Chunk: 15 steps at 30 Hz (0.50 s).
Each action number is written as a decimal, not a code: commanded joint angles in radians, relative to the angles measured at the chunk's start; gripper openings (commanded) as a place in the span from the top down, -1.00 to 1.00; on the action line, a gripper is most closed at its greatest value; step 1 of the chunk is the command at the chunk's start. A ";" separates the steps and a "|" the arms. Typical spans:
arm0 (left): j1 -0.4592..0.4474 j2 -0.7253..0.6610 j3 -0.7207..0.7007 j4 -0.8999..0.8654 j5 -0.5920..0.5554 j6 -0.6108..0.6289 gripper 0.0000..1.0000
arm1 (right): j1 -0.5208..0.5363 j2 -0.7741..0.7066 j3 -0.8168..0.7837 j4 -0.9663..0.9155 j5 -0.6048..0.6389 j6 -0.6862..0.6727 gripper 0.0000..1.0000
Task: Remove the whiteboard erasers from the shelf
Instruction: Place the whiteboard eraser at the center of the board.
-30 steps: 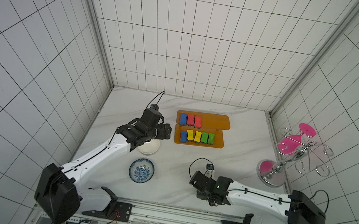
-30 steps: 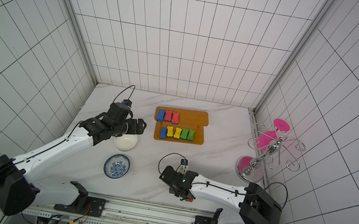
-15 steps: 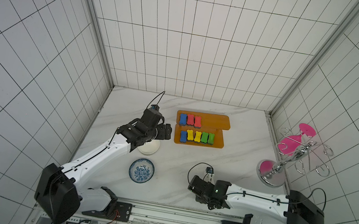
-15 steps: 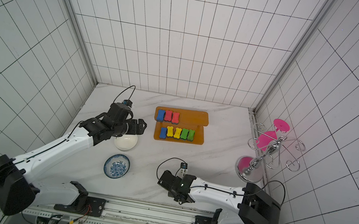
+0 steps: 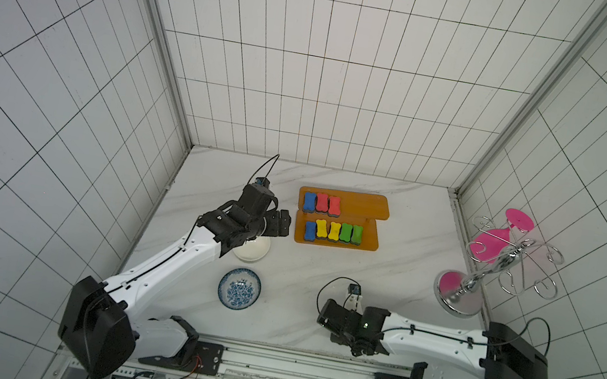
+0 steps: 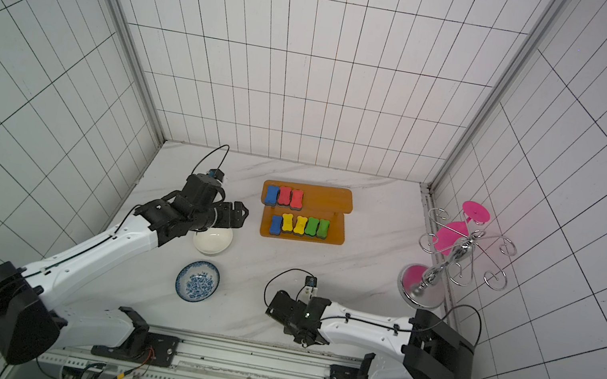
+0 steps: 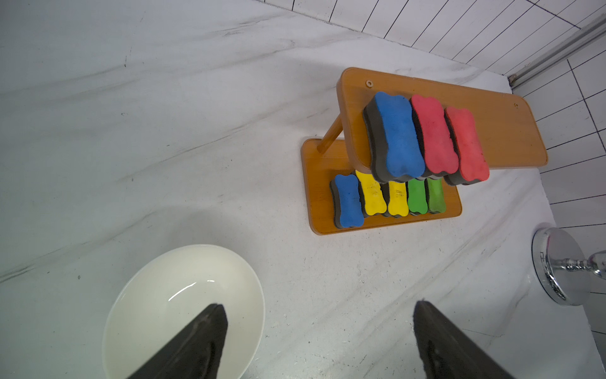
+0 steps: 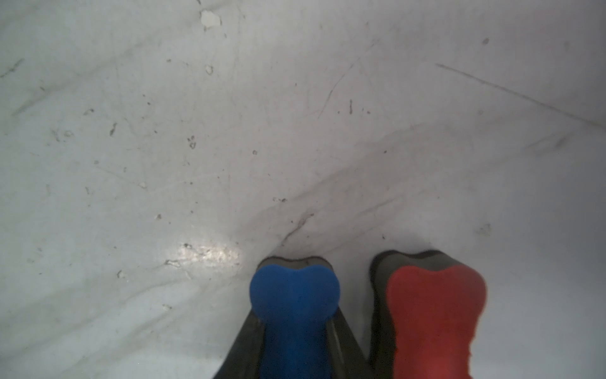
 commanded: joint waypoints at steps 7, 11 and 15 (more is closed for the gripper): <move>-0.006 0.011 0.004 0.020 0.004 0.001 -0.85 | 0.039 0.008 -0.029 -0.057 -0.010 0.025 0.46; -0.007 0.013 0.005 0.018 0.003 -0.001 -0.85 | 0.039 0.000 -0.033 -0.059 -0.005 0.028 0.32; -0.009 0.014 0.008 0.019 -0.001 -0.001 -0.85 | 0.039 -0.006 -0.022 -0.068 0.002 0.018 0.18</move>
